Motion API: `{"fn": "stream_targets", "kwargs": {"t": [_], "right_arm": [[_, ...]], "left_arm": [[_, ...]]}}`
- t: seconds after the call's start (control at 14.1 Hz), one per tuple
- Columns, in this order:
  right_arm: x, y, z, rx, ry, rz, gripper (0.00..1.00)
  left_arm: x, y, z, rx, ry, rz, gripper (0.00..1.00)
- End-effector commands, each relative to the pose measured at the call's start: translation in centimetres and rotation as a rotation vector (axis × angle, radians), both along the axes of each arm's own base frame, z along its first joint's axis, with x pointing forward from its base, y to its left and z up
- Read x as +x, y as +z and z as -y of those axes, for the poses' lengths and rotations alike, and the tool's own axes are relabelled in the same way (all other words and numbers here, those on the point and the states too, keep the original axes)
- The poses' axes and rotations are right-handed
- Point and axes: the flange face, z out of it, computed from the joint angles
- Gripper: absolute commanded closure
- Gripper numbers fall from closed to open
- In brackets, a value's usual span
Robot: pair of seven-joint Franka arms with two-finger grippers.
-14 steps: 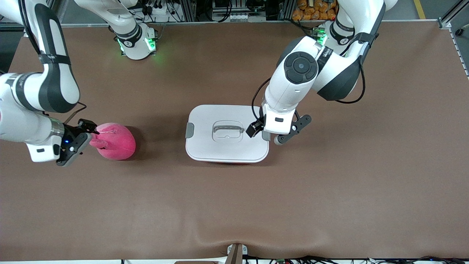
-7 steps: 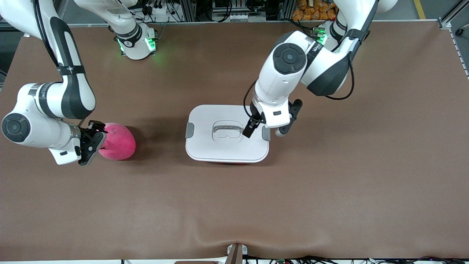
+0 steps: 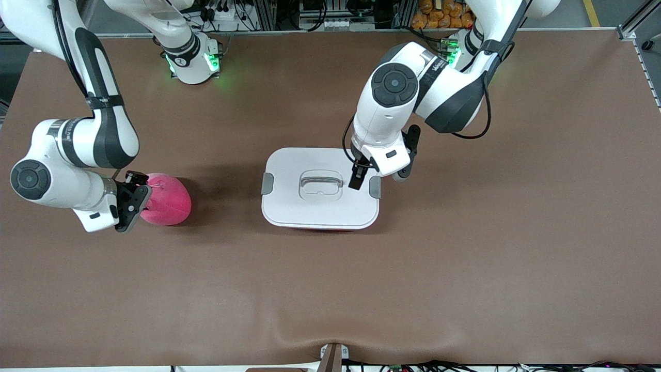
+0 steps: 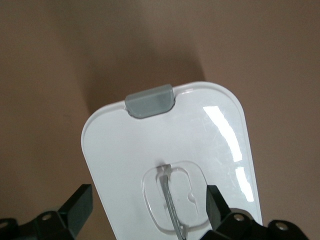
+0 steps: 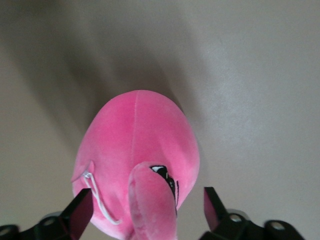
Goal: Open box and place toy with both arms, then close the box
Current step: 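Grasp the lid handle with the left gripper while the right gripper grasps the toy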
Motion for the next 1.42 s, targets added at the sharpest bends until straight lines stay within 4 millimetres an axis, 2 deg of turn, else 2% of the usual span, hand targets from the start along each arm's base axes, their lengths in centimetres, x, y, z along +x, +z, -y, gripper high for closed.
{"fn": "stream_targets", "kwargs": {"t": [0.0, 0.07, 0.14, 0.36, 0.64, 0.78, 1.07, 1.21, 1.35], "right_arm": [[-0.1, -0.4, 0.8, -0.006, 0.071, 0.02, 0.77], [-0.1, -0.4, 0.9, -0.005, 0.074, 0.019, 0.97], [-0.1, -0.4, 0.8, -0.005, 0.077, 0.019, 1.0], [-0.2, -0.1, 0.3, -0.005, 0.084, 0.018, 1.0], [-0.3, 0.7, 1.1, -0.004, 0.063, 0.017, 1.0], [-0.4, 1.0, 1.4, -0.004, 0.044, 0.007, 1.0], [-0.6, 2.2, 4.6, 0.019, -0.04, 0.029, 1.0], [-0.7, 2.7, 5.7, 0.054, -0.087, 0.038, 1.0], [-0.8, 2.8, 6.6, 0.075, -0.124, 0.042, 1.0]], "left_arm": [[-0.2, 0.2, 0.1, 0.034, 0.001, 0.014, 0.0], [-0.8, -0.2, 0.7, 0.061, -0.025, 0.029, 0.0], [-1.1, -0.1, 1.0, 0.078, -0.036, 0.046, 0.0], [-1.5, -0.7, 2.0, 0.079, 0.003, 0.047, 0.0], [-1.9, -2.4, 3.1, 0.091, 0.043, 0.041, 0.0], [-2.1, -3.2, 4.5, 0.062, 0.113, 0.069, 0.0], [-3.5, -6.0, 6.9, 0.113, 0.159, 0.122, 0.0], [-3.5, -6.3, 7.8, 0.078, 0.174, 0.145, 0.0], [-4.1, -7.6, 8.8, 0.087, 0.179, 0.155, 0.0]]}}
